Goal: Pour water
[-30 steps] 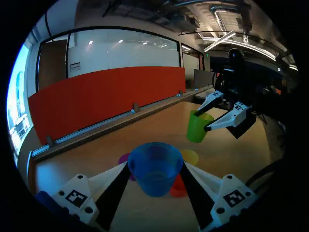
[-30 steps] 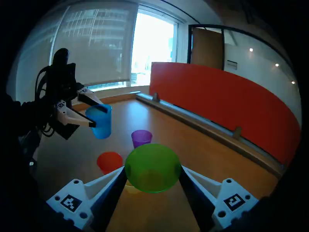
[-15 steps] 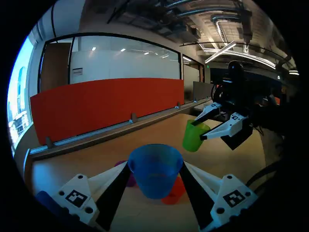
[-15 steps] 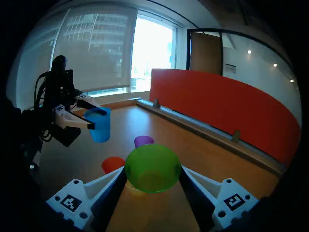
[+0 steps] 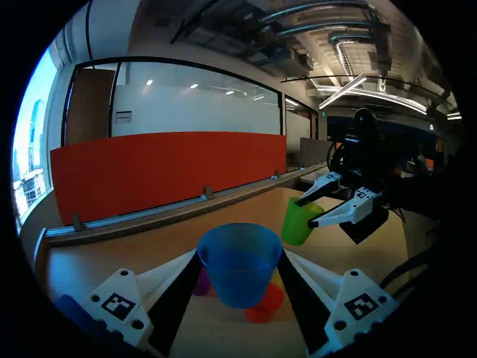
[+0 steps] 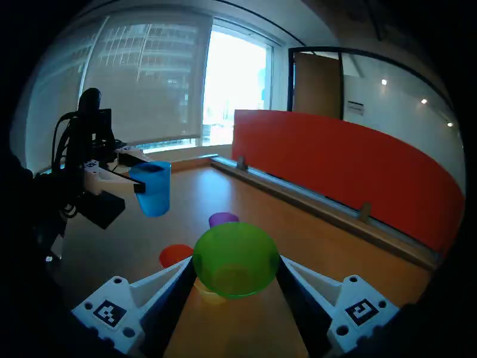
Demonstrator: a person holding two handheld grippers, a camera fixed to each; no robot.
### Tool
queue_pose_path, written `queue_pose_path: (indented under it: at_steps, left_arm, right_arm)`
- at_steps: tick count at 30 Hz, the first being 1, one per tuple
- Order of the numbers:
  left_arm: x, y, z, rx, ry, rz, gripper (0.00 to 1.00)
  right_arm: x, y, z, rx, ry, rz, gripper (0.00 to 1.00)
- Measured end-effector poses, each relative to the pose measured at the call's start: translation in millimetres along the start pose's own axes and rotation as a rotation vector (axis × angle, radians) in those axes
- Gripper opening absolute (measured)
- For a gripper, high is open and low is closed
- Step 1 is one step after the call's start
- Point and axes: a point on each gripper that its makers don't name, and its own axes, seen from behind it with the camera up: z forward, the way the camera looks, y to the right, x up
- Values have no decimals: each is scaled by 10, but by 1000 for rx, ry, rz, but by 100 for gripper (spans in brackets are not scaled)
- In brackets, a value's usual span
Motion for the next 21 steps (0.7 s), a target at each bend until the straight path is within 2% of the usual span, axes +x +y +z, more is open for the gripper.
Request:
queue_pose_path:
  at_steps: [21]
  left_arm:
    - [20, 13, -19, 4, 3, 12, 85]
  right_arm:
    - [66, -33, -7, -2, 41, -40, 92]
